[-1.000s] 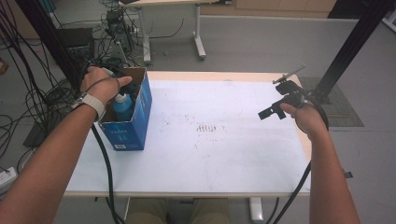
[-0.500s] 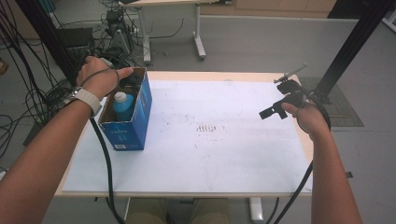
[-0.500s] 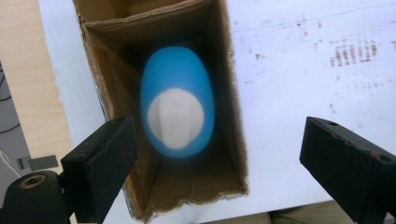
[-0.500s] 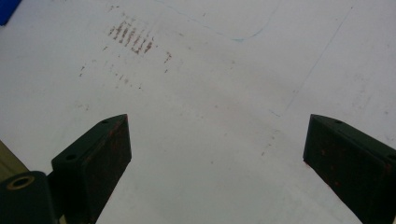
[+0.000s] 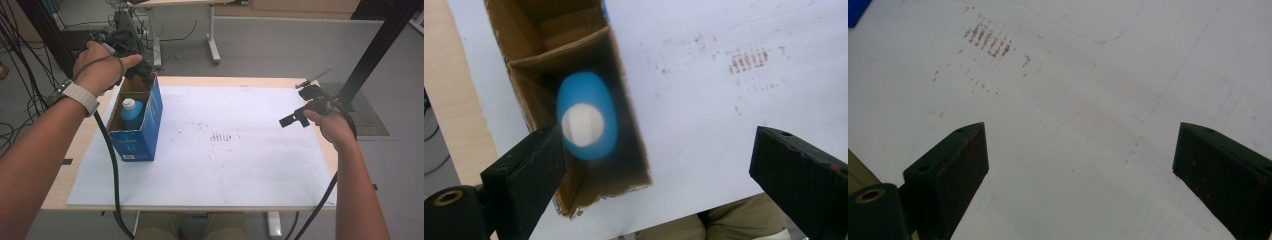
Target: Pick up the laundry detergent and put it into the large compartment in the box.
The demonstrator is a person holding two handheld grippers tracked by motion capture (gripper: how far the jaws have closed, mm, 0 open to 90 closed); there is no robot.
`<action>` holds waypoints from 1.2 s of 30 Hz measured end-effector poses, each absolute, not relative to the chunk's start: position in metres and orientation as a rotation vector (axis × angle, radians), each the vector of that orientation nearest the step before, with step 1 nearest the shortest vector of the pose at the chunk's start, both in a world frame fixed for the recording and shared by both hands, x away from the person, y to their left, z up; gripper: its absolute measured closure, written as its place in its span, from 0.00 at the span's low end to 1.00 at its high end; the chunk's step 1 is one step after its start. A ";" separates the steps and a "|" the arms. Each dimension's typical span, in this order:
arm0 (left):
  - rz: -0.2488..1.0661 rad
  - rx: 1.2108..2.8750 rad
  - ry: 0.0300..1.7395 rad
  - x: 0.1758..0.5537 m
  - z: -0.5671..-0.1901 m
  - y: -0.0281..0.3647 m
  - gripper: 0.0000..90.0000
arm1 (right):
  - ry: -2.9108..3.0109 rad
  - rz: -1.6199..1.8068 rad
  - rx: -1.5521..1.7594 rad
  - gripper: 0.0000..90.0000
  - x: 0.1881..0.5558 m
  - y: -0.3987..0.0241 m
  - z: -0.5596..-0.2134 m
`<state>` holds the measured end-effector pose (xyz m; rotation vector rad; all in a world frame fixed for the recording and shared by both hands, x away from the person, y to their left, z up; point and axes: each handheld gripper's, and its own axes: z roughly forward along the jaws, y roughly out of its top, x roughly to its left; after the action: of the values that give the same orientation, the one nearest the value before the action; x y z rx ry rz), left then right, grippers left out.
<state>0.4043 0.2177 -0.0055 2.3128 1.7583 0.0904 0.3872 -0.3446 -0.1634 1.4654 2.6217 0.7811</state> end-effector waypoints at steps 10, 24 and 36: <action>0.067 2.346 1.653 0.399 0.010 0.216 0.10 | 2.617 0.780 1.468 0.08 0.385 -0.346 -0.160; 0.007 2.443 1.426 0.402 0.015 0.204 0.10 | 2.623 0.771 1.464 0.08 0.387 -0.343 -0.160; -0.006 2.578 1.176 0.403 0.014 0.177 0.10 | 2.630 0.761 1.458 0.08 0.387 -0.340 -0.158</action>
<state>0.4030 0.1767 0.0141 2.5782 1.1764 -0.0061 0.3868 -0.3396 -0.1580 1.4575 2.6301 0.7614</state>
